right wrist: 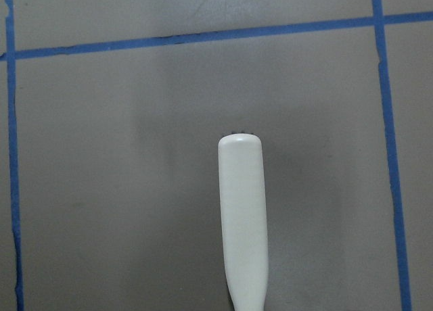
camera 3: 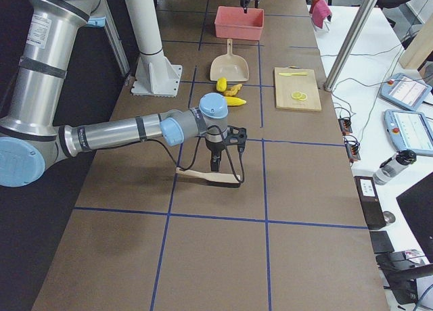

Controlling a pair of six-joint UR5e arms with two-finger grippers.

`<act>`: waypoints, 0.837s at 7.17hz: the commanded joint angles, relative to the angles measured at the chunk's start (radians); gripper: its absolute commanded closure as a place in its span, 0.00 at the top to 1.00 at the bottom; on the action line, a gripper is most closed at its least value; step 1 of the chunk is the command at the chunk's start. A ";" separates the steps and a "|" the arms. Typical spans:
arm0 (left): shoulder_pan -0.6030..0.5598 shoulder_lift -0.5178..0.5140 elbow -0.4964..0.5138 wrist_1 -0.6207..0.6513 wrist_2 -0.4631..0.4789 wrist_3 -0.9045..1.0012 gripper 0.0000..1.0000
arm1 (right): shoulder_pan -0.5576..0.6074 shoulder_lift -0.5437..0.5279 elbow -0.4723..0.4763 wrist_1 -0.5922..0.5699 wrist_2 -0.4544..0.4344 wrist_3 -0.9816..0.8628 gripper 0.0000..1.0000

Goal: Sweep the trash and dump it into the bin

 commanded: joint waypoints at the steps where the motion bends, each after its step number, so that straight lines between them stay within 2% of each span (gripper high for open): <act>1: 0.037 -0.011 0.002 0.000 0.001 -0.003 1.00 | -0.102 -0.036 -0.106 0.239 -0.022 0.161 0.99; 2: 0.040 -0.016 0.002 0.000 0.001 -0.003 1.00 | -0.157 -0.036 -0.146 0.338 -0.052 0.221 1.00; 4: 0.040 -0.018 0.009 -0.003 0.001 0.000 1.00 | -0.230 -0.045 -0.188 0.348 -0.054 0.229 1.00; 6: 0.042 -0.024 0.014 -0.001 0.001 0.000 1.00 | -0.256 -0.077 -0.188 0.345 -0.054 0.231 0.99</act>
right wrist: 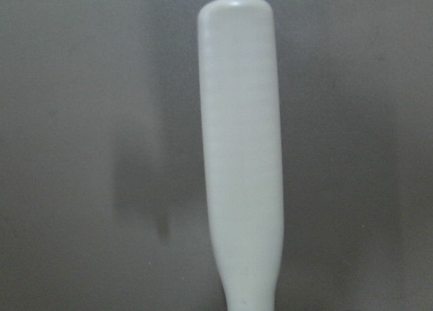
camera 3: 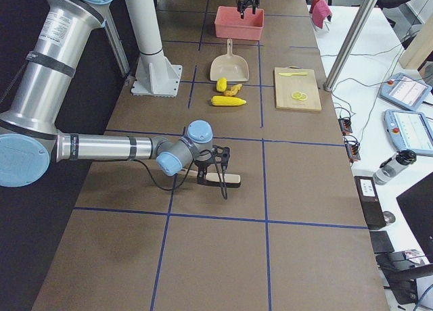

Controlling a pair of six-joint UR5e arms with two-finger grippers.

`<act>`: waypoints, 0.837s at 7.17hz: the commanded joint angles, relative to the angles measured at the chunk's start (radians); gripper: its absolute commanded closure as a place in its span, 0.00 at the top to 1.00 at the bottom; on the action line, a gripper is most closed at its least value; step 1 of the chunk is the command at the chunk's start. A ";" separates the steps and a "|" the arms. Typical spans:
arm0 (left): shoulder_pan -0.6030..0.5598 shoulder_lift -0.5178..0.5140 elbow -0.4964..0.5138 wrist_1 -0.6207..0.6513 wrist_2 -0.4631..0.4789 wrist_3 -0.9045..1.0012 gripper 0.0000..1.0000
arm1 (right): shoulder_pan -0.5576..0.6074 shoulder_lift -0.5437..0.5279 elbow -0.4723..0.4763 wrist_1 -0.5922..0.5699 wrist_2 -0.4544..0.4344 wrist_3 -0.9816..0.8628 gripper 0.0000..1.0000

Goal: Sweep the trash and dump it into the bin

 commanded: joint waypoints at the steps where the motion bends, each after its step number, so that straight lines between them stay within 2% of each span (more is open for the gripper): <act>1: 0.019 -0.004 0.005 -0.001 0.002 0.000 1.00 | -0.034 -0.028 -0.003 0.000 0.000 0.004 0.98; 3: 0.033 -0.004 0.003 -0.001 0.002 -0.001 1.00 | -0.068 -0.037 -0.003 -0.002 0.001 0.004 0.93; 6: 0.035 -0.003 0.003 -0.001 0.003 0.002 1.00 | -0.087 -0.040 -0.003 -0.003 0.010 0.018 0.44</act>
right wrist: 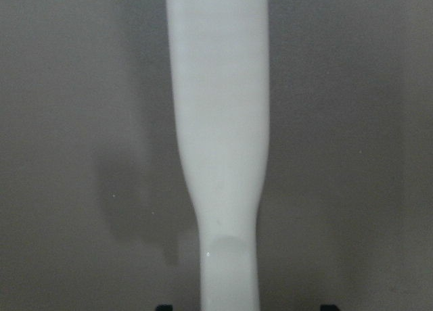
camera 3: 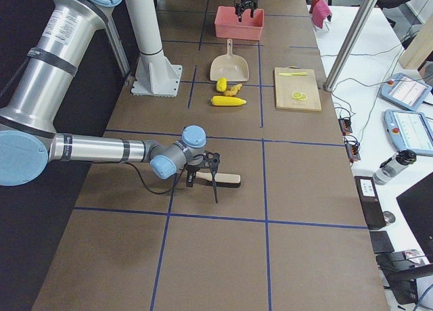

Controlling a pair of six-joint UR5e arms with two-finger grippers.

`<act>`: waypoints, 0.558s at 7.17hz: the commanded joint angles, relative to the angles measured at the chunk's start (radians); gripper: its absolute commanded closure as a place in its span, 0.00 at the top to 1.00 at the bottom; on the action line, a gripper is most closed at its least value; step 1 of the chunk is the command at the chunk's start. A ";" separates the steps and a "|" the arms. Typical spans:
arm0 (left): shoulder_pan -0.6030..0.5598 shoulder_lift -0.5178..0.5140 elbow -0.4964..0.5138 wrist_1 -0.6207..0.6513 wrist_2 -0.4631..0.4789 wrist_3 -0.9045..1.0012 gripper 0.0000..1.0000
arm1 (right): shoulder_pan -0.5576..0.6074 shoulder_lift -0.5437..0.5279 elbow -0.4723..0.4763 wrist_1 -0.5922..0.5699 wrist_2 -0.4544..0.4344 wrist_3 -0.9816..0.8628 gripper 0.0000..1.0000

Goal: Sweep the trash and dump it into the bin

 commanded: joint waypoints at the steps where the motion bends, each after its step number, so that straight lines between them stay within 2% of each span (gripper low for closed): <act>1: 0.001 0.000 0.001 0.000 0.000 0.000 1.00 | -0.004 -0.001 0.002 -0.001 0.000 0.002 0.26; 2: 0.002 0.000 0.001 0.000 0.002 0.002 1.00 | -0.003 -0.016 0.002 0.001 0.000 0.003 0.00; 4: 0.004 -0.001 0.001 0.000 0.002 0.003 1.00 | 0.005 -0.019 0.023 -0.001 0.011 0.002 0.00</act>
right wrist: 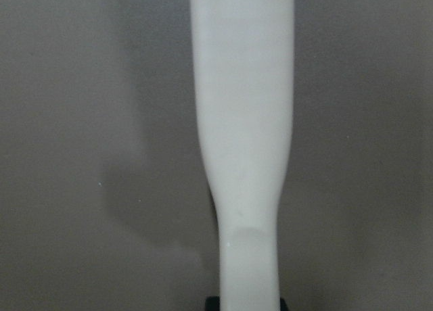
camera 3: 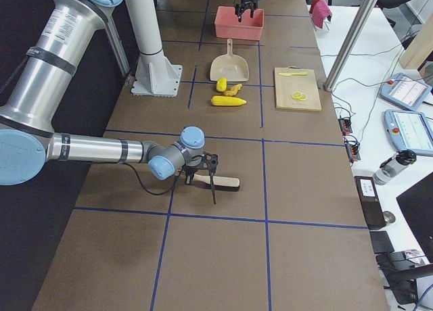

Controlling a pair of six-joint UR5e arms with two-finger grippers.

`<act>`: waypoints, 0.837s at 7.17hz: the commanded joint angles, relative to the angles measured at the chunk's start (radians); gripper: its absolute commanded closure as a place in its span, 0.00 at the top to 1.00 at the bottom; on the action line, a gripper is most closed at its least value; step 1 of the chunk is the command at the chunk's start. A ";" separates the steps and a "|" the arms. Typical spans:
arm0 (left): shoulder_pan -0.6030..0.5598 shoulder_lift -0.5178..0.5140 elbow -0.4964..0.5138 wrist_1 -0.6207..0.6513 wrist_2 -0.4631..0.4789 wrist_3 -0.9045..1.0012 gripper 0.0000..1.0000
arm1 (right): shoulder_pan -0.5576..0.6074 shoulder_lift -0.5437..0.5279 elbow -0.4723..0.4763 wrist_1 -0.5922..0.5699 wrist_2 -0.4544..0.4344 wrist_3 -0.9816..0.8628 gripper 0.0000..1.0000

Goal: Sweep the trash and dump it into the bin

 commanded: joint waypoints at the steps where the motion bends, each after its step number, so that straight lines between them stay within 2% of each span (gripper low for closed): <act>1: 0.020 -0.001 -0.001 -0.002 0.000 0.006 1.00 | 0.011 -0.001 0.039 -0.002 0.009 0.000 0.00; 3: 0.073 0.006 -0.011 -0.065 0.005 0.033 1.00 | 0.028 0.006 0.057 -0.003 0.009 0.000 0.00; 5: 0.138 0.000 -0.013 -0.078 0.075 0.209 1.00 | 0.027 0.020 0.076 -0.005 0.018 0.000 0.00; 6: 0.174 0.002 -0.002 -0.080 0.083 0.283 1.00 | 0.028 0.032 0.096 -0.041 0.029 0.000 0.00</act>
